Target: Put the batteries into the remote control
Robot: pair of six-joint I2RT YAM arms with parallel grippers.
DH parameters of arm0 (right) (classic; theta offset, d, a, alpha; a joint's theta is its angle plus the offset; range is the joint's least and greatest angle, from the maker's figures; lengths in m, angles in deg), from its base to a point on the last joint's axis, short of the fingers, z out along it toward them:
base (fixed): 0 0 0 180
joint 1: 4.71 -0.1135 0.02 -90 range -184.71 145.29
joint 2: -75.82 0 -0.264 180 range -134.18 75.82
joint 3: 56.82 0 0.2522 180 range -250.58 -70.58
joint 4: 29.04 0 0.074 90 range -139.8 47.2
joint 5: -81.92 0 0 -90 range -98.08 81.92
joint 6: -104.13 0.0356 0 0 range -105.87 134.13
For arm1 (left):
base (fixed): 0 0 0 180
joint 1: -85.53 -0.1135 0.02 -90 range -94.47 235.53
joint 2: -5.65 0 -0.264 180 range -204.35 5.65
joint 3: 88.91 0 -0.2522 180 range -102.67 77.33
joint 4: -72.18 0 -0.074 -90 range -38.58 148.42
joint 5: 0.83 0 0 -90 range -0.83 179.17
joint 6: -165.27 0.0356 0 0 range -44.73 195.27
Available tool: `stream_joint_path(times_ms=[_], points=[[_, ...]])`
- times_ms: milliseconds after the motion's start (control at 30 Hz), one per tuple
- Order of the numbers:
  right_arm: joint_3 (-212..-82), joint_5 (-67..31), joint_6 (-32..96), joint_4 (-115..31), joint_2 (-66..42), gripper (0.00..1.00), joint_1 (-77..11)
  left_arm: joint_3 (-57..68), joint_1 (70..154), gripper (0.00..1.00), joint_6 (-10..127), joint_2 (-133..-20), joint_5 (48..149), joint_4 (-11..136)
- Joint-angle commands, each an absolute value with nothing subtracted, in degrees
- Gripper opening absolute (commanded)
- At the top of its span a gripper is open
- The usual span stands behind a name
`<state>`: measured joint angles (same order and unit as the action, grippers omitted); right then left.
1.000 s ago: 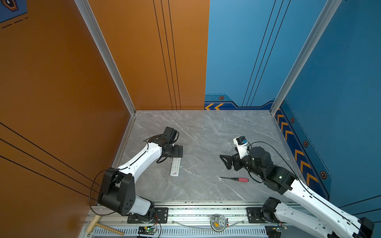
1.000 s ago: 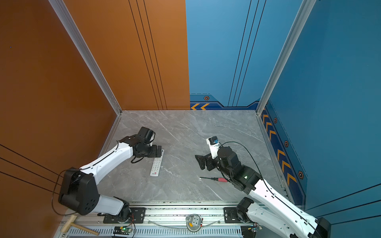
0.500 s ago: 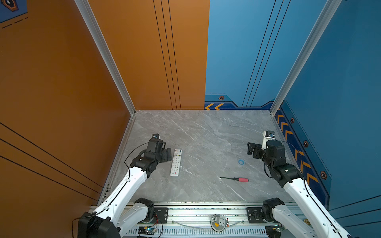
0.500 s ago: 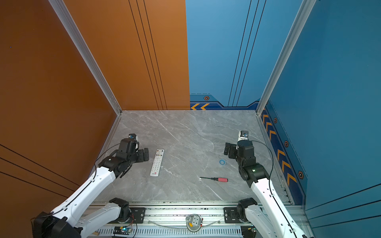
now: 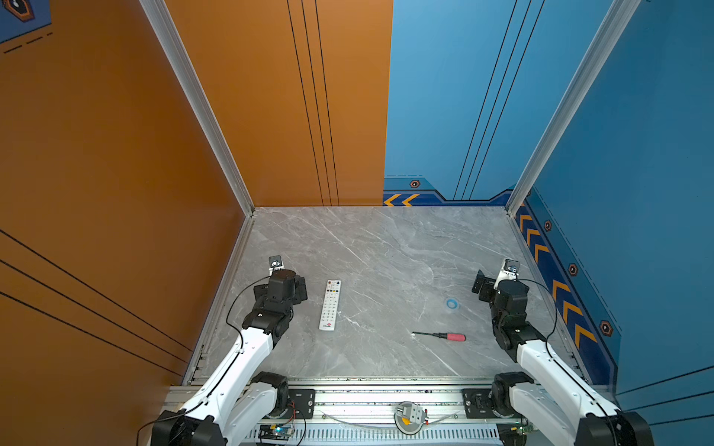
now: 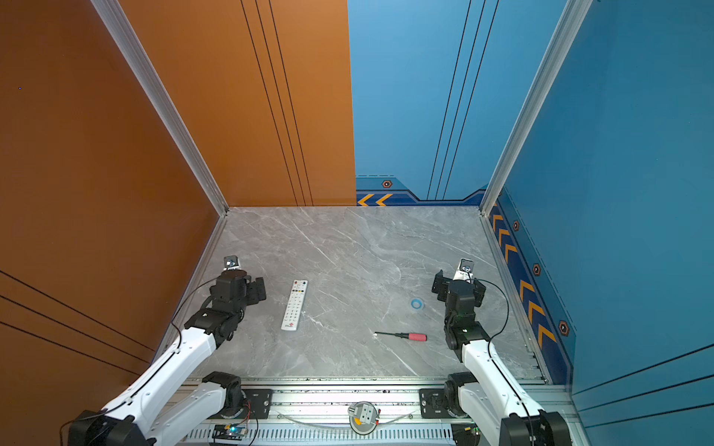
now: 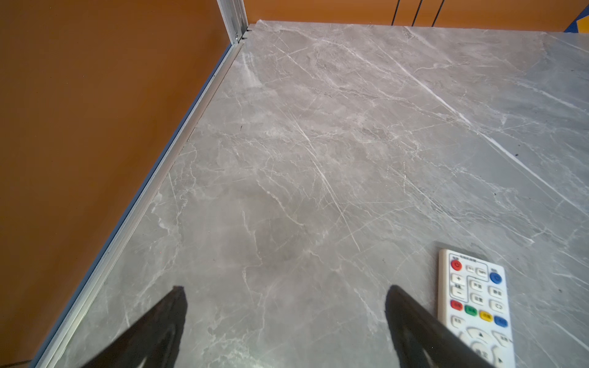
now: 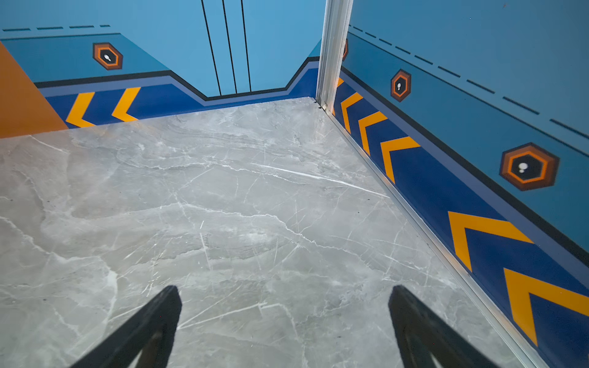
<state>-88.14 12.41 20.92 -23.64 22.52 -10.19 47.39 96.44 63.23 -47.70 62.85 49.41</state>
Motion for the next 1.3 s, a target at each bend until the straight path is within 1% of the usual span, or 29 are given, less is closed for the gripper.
stream_joint_path(times_ms=[0, 100, 200, 367, 767, 900, 1033, 1267], points=[[-87.3, 10.2, 18.1, -12.5, 18.4, 1.0, -9.8, 50.1, 96.1, 0.98, 67.9, -48.3, 65.0, 58.6], [-88.3, 8.0, 18.0, -10.1, 13.2, 1.0, -9.6, 52.9, 96.0, 0.98, 70.4, -48.9, 68.2, 65.0], [-88.2, 6.2, 18.2, -5.5, 7.9, 1.0, -9.5, 53.2, 95.9, 0.98, 71.6, -51.0, 67.3, 67.7], [-87.9, 6.4, 17.7, 1.7, 2.0, 1.0, -9.5, 53.7, 94.4, 0.98, 73.4, -56.7, 65.5, 73.7], [-87.5, 6.9, 16.2, 10.5, -5.0, 1.0, -9.5, 54.7, 92.3, 0.98, 72.8, -72.3, 67.4, 96.4], [-85.8, 6.8, 16.3, 17.9, -8.9, 1.0, -9.5, 52.9, 92.0, 0.98, 75.4, -75.0, 68.6, 97.8], [-86.0, 4.3, 15.1, 20.2, -12.4, 1.0, -9.7, 54.3, 90.6, 0.98, 75.5, -76.7, 69.8, 102.6], [-86.8, 10.5, 18.7, 19.2, -12.9, 1.0, -8.6, 56.5, 89.4, 0.98, 74.3, -82.7, 70.2, 112.0]])
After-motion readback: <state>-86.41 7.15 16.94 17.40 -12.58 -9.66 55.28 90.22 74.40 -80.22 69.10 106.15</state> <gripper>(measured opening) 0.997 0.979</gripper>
